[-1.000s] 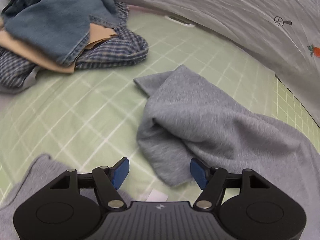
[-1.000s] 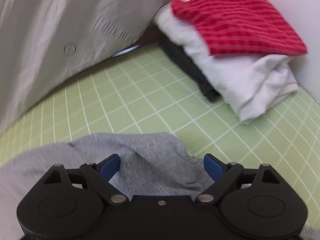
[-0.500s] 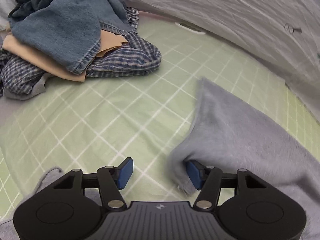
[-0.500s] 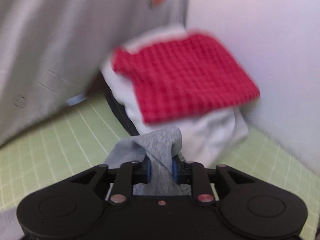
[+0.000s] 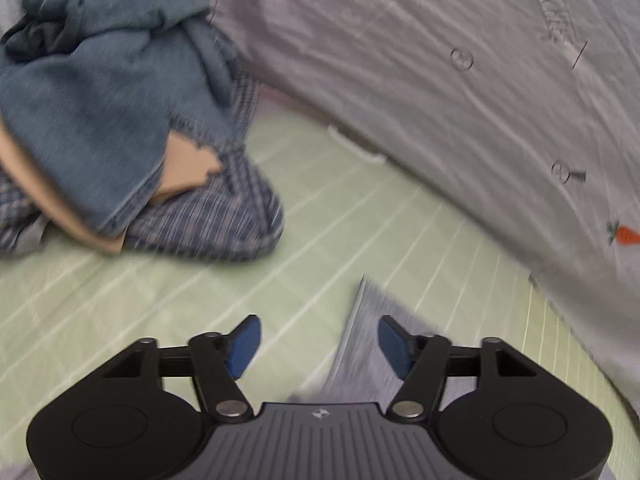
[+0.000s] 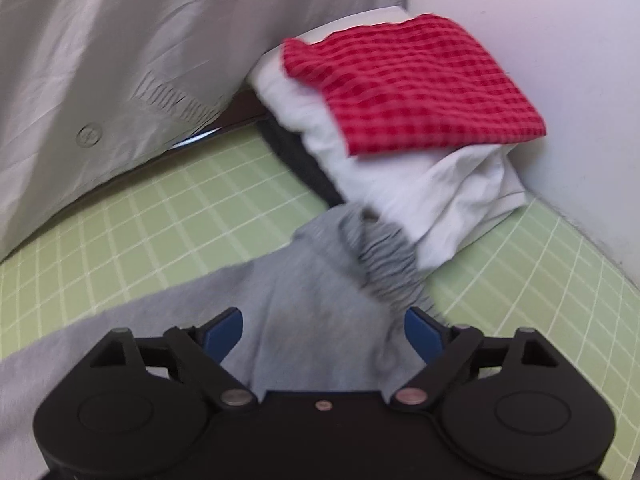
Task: Fold clothes
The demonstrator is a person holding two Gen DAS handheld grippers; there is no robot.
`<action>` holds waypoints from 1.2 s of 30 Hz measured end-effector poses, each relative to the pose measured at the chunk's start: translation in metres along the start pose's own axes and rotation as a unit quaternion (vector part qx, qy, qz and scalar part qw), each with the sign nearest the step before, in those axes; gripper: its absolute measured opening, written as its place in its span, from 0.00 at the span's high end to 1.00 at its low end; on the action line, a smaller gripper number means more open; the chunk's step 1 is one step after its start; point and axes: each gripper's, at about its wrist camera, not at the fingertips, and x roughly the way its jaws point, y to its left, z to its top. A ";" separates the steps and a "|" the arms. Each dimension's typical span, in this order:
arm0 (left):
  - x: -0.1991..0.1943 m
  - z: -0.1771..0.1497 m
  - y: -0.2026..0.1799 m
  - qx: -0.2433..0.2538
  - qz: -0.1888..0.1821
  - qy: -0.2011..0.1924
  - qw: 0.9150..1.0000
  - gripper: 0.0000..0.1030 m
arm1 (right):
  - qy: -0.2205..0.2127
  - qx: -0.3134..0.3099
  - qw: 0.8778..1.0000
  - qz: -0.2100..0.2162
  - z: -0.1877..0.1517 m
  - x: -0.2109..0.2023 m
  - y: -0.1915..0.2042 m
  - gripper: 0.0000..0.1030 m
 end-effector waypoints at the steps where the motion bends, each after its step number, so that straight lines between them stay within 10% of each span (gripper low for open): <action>1: 0.004 0.003 -0.004 0.006 -0.002 0.000 1.000 0.31 | 0.002 -0.005 1.000 0.001 -0.004 -0.001 0.003 0.12; 13: 0.082 -0.002 -0.060 0.180 -0.034 0.069 0.981 0.35 | 0.033 0.003 0.999 0.009 -0.019 0.004 0.028 0.09; 15: 0.089 -0.004 -0.065 0.196 -0.039 0.071 0.977 0.47 | 0.035 0.003 0.999 0.008 -0.018 0.005 0.028 0.09; 17: 0.092 -0.006 -0.070 0.215 -0.041 0.059 0.974 0.97 | 0.036 0.005 0.999 0.006 -0.018 0.005 0.027 0.09; 18: 0.094 -0.005 -0.071 0.220 -0.045 0.057 0.973 0.98 | 0.037 0.005 0.999 0.005 -0.019 0.006 0.027 0.09; 27: 0.113 0.073 -0.082 0.185 -0.024 -0.034 0.982 0.97 | 0.030 -0.012 0.999 0.002 -0.017 0.003 0.036 0.09; 34: 0.093 0.103 -0.072 0.145 -0.002 -0.071 0.987 0.46 | 0.027 -0.025 0.999 0.014 -0.018 -0.004 0.047 0.09; 36: 0.081 0.090 -0.053 0.118 0.008 -0.054 0.992 0.45 | 0.028 -0.030 0.999 0.019 -0.021 -0.005 0.050 0.09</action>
